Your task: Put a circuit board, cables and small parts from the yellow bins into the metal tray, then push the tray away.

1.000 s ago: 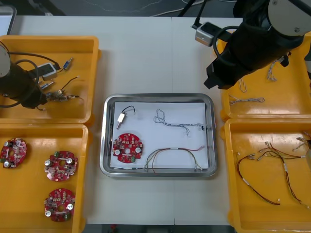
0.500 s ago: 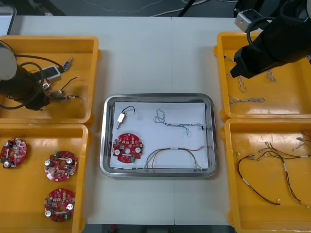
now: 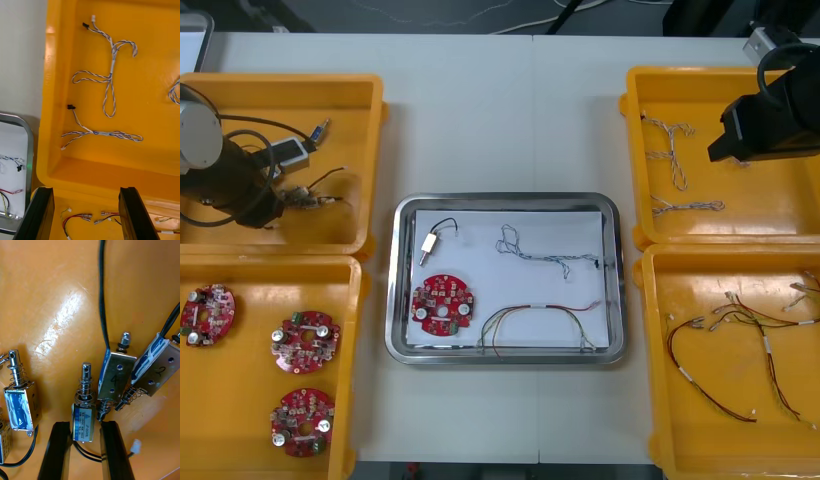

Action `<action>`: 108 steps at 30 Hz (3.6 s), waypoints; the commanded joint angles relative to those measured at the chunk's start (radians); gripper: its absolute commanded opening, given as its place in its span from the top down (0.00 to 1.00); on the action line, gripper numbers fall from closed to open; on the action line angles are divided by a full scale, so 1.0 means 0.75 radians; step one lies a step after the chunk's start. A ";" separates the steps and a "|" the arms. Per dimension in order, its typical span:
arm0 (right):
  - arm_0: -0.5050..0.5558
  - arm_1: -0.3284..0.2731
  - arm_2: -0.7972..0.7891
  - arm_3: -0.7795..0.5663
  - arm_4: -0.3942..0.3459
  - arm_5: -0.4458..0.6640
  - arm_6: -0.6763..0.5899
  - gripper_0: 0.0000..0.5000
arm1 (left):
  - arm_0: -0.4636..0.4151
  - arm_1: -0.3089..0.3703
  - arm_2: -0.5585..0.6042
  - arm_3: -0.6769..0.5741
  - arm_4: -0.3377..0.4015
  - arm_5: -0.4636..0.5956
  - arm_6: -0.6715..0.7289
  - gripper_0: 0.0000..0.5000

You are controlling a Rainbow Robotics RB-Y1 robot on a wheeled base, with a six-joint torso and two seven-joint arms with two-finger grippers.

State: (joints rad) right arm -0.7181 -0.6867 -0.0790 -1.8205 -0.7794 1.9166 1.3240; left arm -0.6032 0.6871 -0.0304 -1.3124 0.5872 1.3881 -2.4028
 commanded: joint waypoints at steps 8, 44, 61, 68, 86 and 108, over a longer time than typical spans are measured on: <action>0.145 -0.097 -0.165 -0.099 0.049 0.004 -0.070 0.00 | -0.051 -0.012 -0.017 -0.005 0.006 -0.004 -0.146 1.00; 0.612 0.053 -0.480 -0.500 -0.031 0.004 -0.190 0.00 | -0.096 0.168 0.133 -0.181 0.266 0.334 0.169 1.00; 0.777 0.079 -0.492 -0.684 -0.033 0.004 -0.248 0.00 | -0.130 0.184 0.147 -0.408 0.238 0.569 0.623 1.00; 0.818 0.079 -0.492 -0.706 -0.020 0.004 -0.248 0.00 | -0.118 0.168 0.147 -0.590 0.256 0.709 0.870 1.00; 0.888 0.075 -0.482 -0.706 -0.033 0.004 -0.274 0.00 | -0.028 0.023 -0.015 -0.968 0.229 0.709 1.480 1.00; 0.896 0.067 -0.480 -0.704 -0.041 0.004 -0.264 0.00 | -0.024 -0.161 -0.430 -1.101 -0.120 0.709 1.923 1.00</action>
State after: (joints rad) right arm -0.0632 -0.6359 -0.4174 -2.3168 -0.8020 1.9167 1.1680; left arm -0.6372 0.5956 -0.3127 -2.1064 0.5317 1.9132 -0.9427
